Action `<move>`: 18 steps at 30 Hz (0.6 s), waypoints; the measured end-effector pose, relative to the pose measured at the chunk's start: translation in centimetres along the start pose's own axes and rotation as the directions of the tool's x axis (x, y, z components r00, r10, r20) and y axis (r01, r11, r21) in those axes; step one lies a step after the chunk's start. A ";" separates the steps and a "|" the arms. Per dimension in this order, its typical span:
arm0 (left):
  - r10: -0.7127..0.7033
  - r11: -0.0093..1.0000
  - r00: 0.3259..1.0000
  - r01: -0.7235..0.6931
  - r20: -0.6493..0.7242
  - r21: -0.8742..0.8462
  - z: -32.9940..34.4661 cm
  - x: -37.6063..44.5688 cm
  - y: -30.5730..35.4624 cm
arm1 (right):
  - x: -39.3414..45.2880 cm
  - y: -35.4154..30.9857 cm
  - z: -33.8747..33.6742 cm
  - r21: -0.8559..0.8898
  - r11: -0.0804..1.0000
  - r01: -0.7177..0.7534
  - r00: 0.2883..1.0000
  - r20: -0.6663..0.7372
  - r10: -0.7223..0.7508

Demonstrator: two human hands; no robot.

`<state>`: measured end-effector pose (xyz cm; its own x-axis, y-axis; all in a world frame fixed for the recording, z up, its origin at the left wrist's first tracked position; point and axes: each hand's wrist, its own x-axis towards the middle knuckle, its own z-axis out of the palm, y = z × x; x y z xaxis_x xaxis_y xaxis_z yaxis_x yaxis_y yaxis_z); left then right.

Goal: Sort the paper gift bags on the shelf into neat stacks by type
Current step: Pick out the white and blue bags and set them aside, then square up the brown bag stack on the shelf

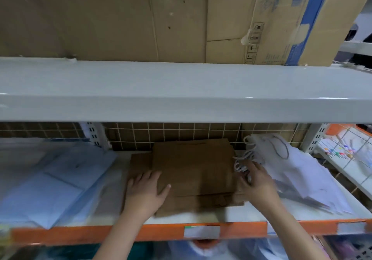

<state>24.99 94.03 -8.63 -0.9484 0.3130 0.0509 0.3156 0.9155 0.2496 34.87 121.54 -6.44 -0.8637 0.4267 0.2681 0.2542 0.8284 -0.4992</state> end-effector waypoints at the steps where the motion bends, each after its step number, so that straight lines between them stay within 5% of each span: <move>1: 0.005 1.000 0.999 -0.005 -0.034 0.007 -0.7 -0.6 -1.3 | -0.6 -1.5 0.6 -0.007 1.000 0.017 1.000 0.015 -0.017; 8: 0.031 0.997 0.982 -0.017 -0.187 0.076 -5.4 -4.4 -11.8 | -4.1 -12.1 4.8 -0.190 0.974 0.126 0.979 0.180 -0.092; 18: -0.073 0.987 0.962 0.107 -0.262 0.120 -9.9 -11.5 -26.9 | -10.9 -26.0 11.1 -0.070 0.975 0.209 0.951 0.248 -0.186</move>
<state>27.08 63.32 -6.39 -0.9437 0.1684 0.2847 0.2137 0.9674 0.1360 32.84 91.36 -5.58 -0.9764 0.1615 0.1432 0.0979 0.9227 -0.3729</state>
